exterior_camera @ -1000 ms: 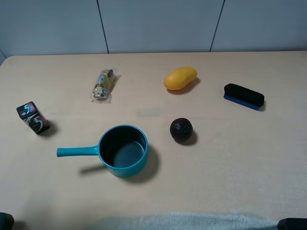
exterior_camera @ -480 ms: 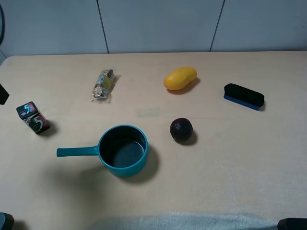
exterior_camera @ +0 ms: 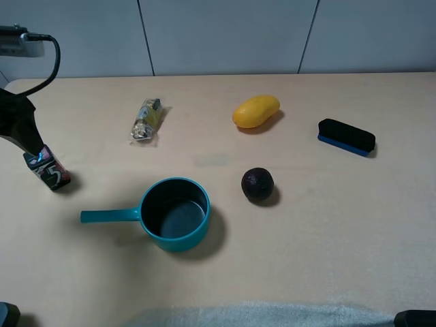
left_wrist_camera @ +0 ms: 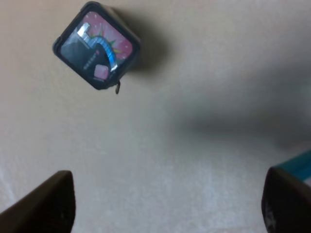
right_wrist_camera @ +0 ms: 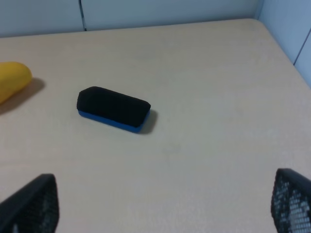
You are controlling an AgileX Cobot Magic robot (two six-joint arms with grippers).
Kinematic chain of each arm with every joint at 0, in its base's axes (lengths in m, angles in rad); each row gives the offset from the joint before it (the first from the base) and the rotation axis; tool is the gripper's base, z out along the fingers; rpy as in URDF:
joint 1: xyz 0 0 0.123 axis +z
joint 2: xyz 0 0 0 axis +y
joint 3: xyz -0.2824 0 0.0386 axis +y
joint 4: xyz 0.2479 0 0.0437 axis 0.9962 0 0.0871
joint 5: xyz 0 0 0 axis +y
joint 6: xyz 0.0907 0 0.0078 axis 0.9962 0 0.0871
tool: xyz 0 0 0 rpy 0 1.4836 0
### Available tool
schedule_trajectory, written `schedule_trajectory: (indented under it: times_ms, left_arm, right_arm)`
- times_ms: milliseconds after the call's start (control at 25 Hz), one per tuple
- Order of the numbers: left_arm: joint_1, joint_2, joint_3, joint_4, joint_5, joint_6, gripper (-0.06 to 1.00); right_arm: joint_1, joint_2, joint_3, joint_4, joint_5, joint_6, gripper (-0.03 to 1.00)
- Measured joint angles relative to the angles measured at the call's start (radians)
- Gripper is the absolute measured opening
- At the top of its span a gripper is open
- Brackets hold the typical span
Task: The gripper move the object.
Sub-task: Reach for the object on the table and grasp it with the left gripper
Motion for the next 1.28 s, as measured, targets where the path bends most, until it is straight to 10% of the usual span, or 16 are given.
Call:
schedule_trajectory:
  times_ms: [320, 840, 1280]
  left_arm:
    - [0.0, 0.002, 0.0, 0.124, -0.023, 0.097, 0.77]
    - [0.0, 0.11, 0.0, 0.129, 0.025, 0.56, 0.77]
    - [0.006, 0.251, 0.0, 0.195, -0.085, 0.587, 0.77]
  right_arm:
    - [0.0, 0.0, 0.0, 0.0, 0.0, 0.0, 0.66]
    - [0.0, 0.0, 0.0, 0.0, 0.0, 0.0, 0.66]
    - [0.0, 0.0, 0.0, 0.0, 0.0, 0.0, 0.66]
